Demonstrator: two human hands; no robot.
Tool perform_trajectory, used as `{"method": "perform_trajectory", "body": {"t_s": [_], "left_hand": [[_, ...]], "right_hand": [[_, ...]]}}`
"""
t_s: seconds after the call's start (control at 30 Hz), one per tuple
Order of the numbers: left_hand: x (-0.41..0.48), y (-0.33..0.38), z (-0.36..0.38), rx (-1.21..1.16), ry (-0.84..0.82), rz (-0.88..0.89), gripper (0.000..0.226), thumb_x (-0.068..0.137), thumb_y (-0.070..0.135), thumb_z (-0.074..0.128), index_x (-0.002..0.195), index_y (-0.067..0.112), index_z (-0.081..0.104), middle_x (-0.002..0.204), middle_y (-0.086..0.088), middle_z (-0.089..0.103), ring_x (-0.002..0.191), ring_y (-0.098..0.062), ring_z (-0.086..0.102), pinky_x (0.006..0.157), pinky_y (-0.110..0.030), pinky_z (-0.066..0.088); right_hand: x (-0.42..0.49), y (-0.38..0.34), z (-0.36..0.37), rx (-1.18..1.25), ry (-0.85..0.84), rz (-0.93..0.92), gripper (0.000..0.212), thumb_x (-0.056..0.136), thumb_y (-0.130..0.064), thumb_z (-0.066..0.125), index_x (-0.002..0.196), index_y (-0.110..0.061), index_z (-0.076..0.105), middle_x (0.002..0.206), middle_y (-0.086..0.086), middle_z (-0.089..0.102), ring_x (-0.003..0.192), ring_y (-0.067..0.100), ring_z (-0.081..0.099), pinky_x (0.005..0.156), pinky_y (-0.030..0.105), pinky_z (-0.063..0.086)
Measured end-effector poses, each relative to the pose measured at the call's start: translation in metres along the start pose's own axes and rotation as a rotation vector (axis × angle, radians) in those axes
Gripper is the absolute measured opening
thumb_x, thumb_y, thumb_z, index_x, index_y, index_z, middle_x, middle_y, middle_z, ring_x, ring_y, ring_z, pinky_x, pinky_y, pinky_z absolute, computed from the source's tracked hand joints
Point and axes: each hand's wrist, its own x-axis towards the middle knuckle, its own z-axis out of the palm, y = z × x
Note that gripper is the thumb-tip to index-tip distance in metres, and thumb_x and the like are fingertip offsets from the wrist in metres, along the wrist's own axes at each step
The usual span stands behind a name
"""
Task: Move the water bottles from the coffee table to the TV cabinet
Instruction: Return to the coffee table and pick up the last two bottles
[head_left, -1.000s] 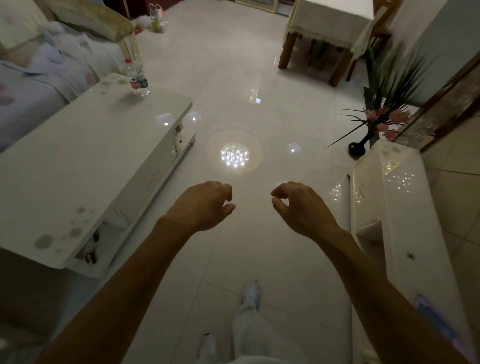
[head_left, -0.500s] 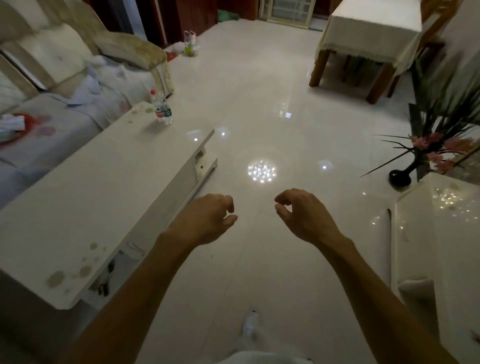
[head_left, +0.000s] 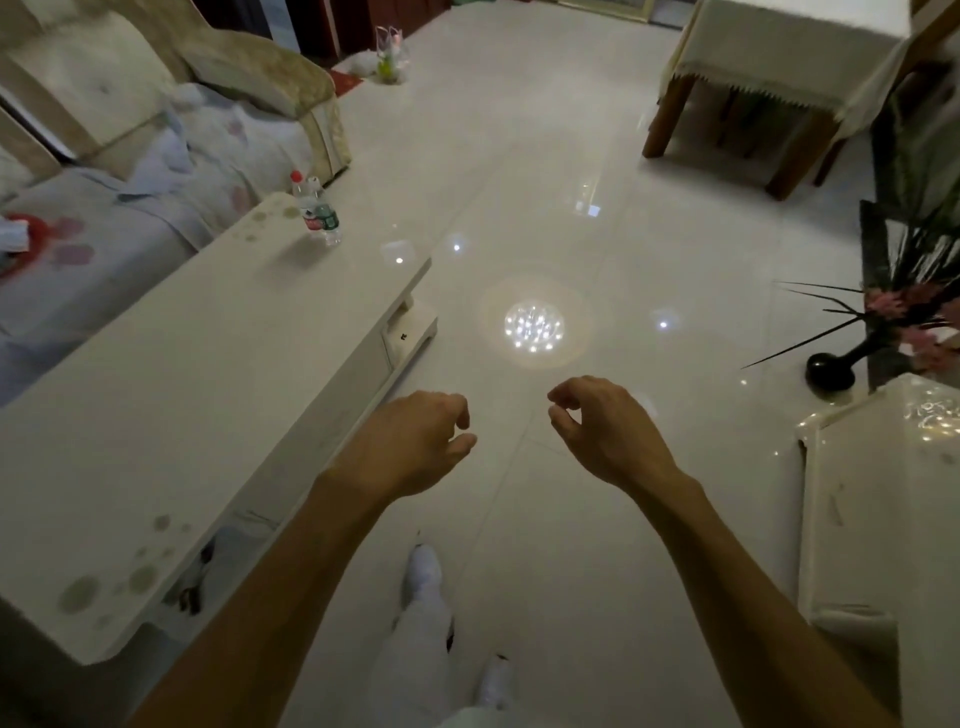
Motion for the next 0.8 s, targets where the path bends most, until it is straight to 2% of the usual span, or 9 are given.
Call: {"method": "perform_trajectory", "body": {"t_s": [0.13,0.33,0.47,0.8], "left_hand": [[0.044,-0.028,-0.011,0.002,-0.019,0.013,0.032,0.094,0.042,0.050,0.117,0.021,0.056,0.115,0.000,0.064,0.096,-0.014,0.059,0.079,-0.024,0.044],[0.116,-0.072,-0.043,-0.057,-0.014,0.028,0.032,0.094,0.040,0.050,0.118,0.020,0.056,0.117,0.001,0.063,0.097,-0.013,0.059,0.080,-0.022,0.043],[0.158,-0.095,-0.065,-0.079,-0.022,0.048,0.029,0.094,0.041,0.050,0.115,0.022,0.056,0.114,0.002,0.064,0.096,-0.012,0.059,0.085,-0.028,0.050],[0.249,-0.122,-0.107,-0.030,-0.035,0.070,0.032,0.093,0.044,0.050,0.116,0.022,0.056,0.118,0.001,0.063,0.098,-0.016,0.061,0.089,-0.039,0.053]], "right_hand": [[0.048,-0.003,-0.001,-0.045,-0.007,0.004,0.031,0.096,-0.028,0.054,0.121,-0.012,0.064,0.117,0.004,0.067,0.103,0.015,0.061,0.086,0.023,0.045],[0.129,-0.016,-0.006,-0.083,-0.019,0.043,0.032,0.097,-0.029,0.052,0.122,-0.013,0.063,0.116,0.003,0.067,0.104,0.015,0.059,0.088,0.028,0.049],[0.179,-0.029,-0.011,-0.086,-0.007,0.060,0.031,0.097,-0.030,0.052,0.121,-0.014,0.063,0.115,0.002,0.067,0.103,0.014,0.059,0.090,0.031,0.051],[0.268,-0.025,-0.023,-0.082,0.002,0.079,0.031,0.096,-0.029,0.052,0.120,-0.013,0.065,0.115,0.002,0.067,0.104,0.014,0.060,0.089,0.031,0.050]]}}
